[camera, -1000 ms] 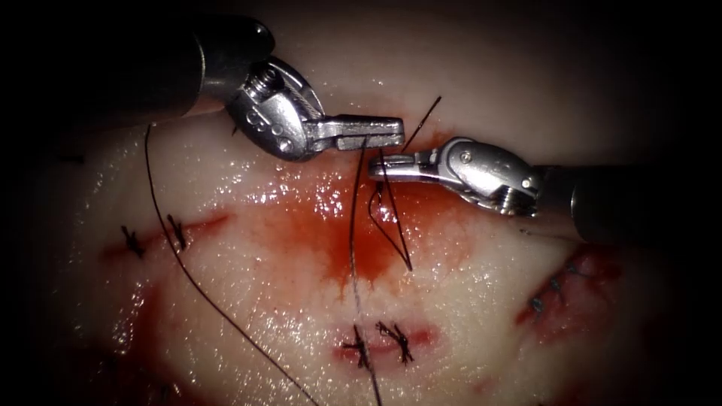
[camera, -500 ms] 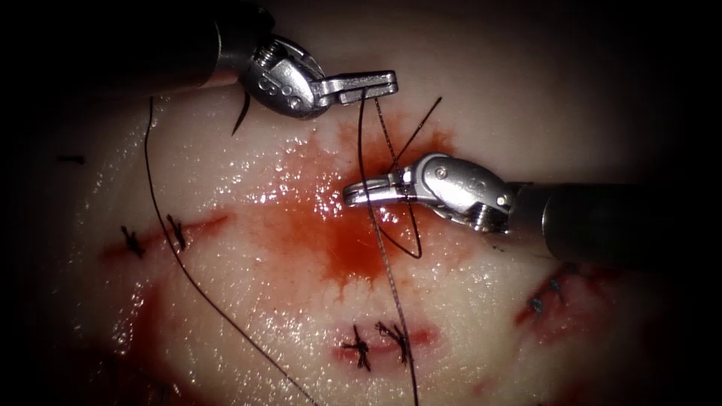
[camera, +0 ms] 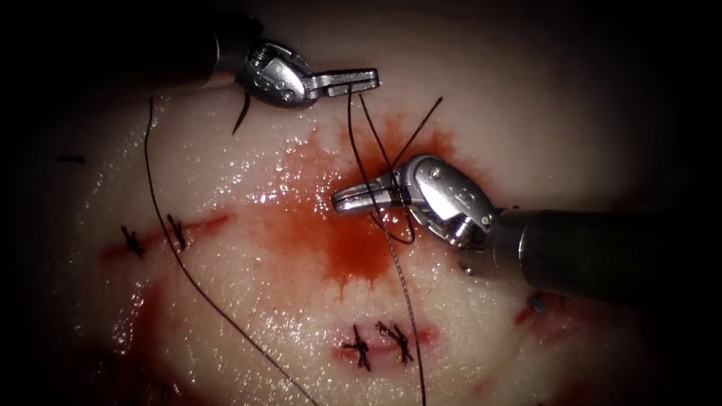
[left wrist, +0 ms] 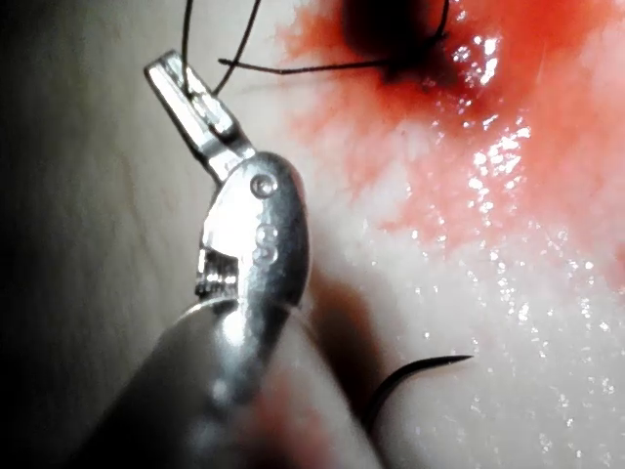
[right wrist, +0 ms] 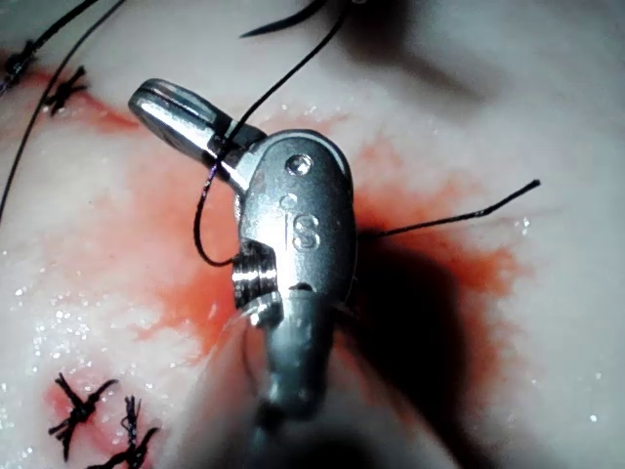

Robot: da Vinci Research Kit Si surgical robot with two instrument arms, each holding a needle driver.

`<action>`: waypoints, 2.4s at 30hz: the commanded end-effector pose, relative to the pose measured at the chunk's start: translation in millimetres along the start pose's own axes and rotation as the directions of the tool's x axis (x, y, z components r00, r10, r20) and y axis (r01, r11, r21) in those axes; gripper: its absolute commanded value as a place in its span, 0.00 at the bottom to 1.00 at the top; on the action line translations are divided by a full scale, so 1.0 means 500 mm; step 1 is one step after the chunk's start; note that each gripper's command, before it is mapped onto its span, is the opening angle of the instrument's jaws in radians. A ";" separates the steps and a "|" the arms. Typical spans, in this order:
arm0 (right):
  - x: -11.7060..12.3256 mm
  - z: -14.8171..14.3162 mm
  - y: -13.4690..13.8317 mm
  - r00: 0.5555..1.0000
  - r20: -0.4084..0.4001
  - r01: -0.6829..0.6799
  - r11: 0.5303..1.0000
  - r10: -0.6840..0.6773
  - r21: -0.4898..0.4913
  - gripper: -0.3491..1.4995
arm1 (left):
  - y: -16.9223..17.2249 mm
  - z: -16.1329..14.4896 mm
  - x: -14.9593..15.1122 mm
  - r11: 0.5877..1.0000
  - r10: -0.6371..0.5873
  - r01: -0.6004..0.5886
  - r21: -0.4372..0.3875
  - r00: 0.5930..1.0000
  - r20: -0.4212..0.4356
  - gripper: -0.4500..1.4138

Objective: Wound Closure

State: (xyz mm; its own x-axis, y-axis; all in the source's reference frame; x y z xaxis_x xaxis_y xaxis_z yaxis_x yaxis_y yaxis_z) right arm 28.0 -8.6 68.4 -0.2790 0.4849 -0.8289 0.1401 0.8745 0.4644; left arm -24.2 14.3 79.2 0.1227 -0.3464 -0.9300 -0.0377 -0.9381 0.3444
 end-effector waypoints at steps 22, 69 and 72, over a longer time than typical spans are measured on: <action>-0.0020 -0.0082 0.0078 0.933 -0.133 -0.359 0.846 0.334 -0.395 0.19 | 0.0175 -0.0034 -0.0066 0.996 -0.086 0.086 -0.005 0.994 0.065 0.00; -0.0137 -0.0302 0.0127 0.779 -0.416 -0.602 0.371 0.470 -0.708 0.87 | 0.0218 0.0154 -0.0043 0.987 -0.122 0.132 -0.089 0.986 0.112 0.00; -0.0142 -0.0304 0.0132 0.778 -0.415 -0.602 0.368 0.472 -0.709 0.87 | 0.0217 0.0160 -0.0047 0.987 -0.122 0.133 -0.092 0.986 0.116 0.00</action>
State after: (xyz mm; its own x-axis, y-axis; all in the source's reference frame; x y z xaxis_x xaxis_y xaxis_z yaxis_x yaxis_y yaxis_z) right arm 15.8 -6.3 81.7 -0.5451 0.7841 -0.2968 -0.4580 0.0180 0.8888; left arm -32.3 4.7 83.5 0.0106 -0.2267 -0.9739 0.0713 -0.9713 0.2269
